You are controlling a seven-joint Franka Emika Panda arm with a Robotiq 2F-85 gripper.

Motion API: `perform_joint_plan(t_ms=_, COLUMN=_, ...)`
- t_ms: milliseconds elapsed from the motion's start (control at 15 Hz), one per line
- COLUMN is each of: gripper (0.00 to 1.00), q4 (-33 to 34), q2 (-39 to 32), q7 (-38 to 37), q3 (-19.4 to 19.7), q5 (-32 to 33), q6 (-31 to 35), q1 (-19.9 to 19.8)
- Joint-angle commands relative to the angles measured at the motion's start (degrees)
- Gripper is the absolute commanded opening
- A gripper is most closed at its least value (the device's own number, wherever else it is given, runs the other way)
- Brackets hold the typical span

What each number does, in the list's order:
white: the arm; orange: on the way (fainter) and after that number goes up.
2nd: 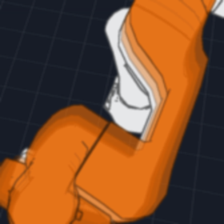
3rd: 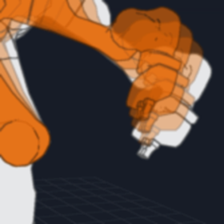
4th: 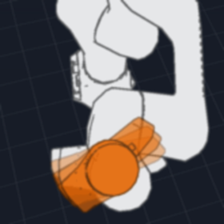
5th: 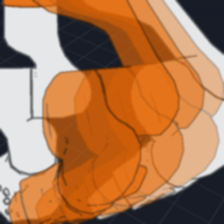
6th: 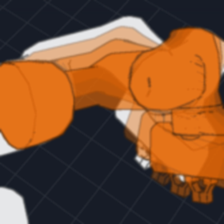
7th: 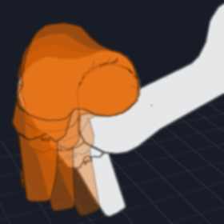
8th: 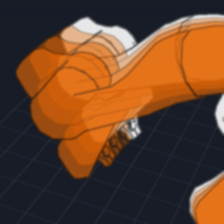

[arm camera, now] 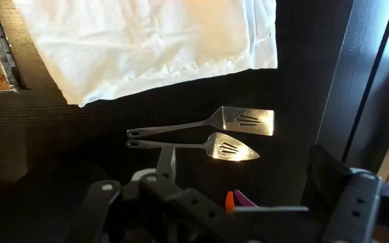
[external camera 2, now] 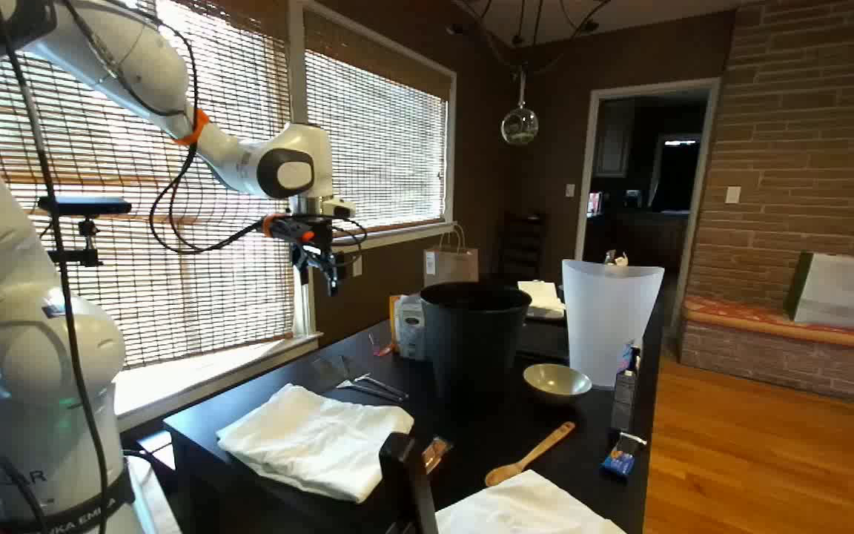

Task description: Put the brown spoon in the black bin.

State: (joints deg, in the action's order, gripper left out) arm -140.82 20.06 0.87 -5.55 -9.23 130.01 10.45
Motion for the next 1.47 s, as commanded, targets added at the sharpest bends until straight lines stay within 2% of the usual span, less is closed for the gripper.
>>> perform_joint_plan(t_ms=0, gripper=1.00, q4=0.10, q2=0.00, q7=0.10, q3=-0.37, q5=-0.15, q6=-0.15, q1=-0.38)
perform_joint_plan(t_ms=267, gripper=1.00, q4=1.90, q2=-6.12, q7=-4.83, q3=-0.64, q5=7.71, q6=6.10, q1=-5.26)
perform_joint_plan(t_ms=533, gripper=1.00, q4=3.52, q2=-13.33, q7=-10.07, q3=0.22, q5=23.23, q6=18.24, q1=-12.38)
perform_joint_plan(t_ms=800, gripper=1.00, q4=8.20, q2=-20.08, q7=-14.77, q3=4.19, q5=34.81, q6=21.51, q1=-16.81)
perform_joint_plan(t_ms=1000, gripper=1.00, q4=13.19, q2=-24.78, q7=-17.89, q3=8.16, q5=39.55, q6=20.47, q1=-17.54)
perform_joint_plan(t_ms=1200, gripper=1.00, q4=19.10, q2=-30.22, q7=-21.18, q3=12.16, q5=41.69, q6=19.89, q1=-16.88)
perform_joint_plan(t_ms=1267, gripper=1.00, q4=13.80, q2=-25.64, q7=-17.06, q3=11.84, q5=38.44, q6=20.88, q1=-16.23)
perform_joint_plan(t_ms=1400, gripper=1.00, q4=16.69, q2=-28.48, q7=-18.10, q3=13.38, q5=39.12, q6=20.91, q1=-16.04)
